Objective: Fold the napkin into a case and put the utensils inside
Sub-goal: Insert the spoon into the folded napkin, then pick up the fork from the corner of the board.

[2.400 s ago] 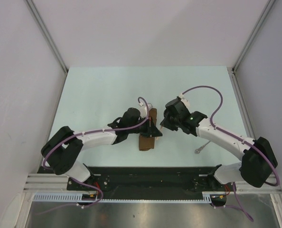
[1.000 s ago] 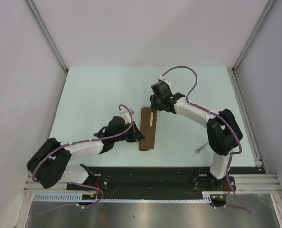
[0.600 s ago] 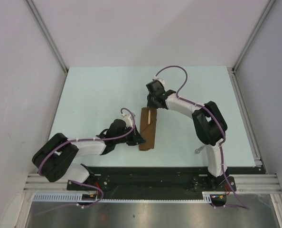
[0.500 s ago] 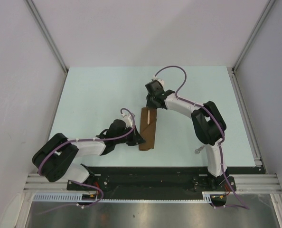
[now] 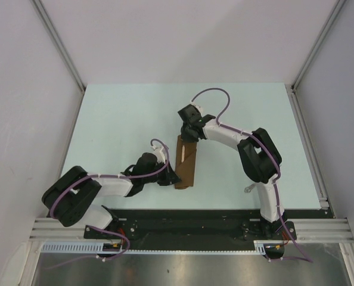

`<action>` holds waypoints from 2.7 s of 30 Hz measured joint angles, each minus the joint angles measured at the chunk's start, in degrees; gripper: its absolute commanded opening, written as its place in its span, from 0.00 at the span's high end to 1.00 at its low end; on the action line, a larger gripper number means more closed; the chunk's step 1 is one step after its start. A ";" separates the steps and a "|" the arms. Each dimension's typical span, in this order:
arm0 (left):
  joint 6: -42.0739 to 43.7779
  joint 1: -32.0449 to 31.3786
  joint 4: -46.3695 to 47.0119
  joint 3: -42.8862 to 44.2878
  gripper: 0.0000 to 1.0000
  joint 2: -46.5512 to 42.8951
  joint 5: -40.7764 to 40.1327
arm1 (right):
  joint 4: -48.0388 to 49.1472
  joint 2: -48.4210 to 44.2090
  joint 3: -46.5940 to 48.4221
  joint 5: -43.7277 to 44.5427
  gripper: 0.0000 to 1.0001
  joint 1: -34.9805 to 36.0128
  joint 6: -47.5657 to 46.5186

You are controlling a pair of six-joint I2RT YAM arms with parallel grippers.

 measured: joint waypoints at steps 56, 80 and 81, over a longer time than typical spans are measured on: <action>-0.98 0.00 4.02 -1.22 1.00 0.63 0.37 | -5.05 -5.51 -9.73 -0.94 0.62 7.58 7.17; 2.58 0.00 -6.45 2.03 0.82 -14.43 1.27 | -14.25 -37.03 -43.01 10.40 0.44 -32.30 2.49; 2.62 0.00 -6.69 2.03 0.83 -14.43 1.55 | -14.43 -38.40 -44.89 10.27 0.45 -32.79 2.80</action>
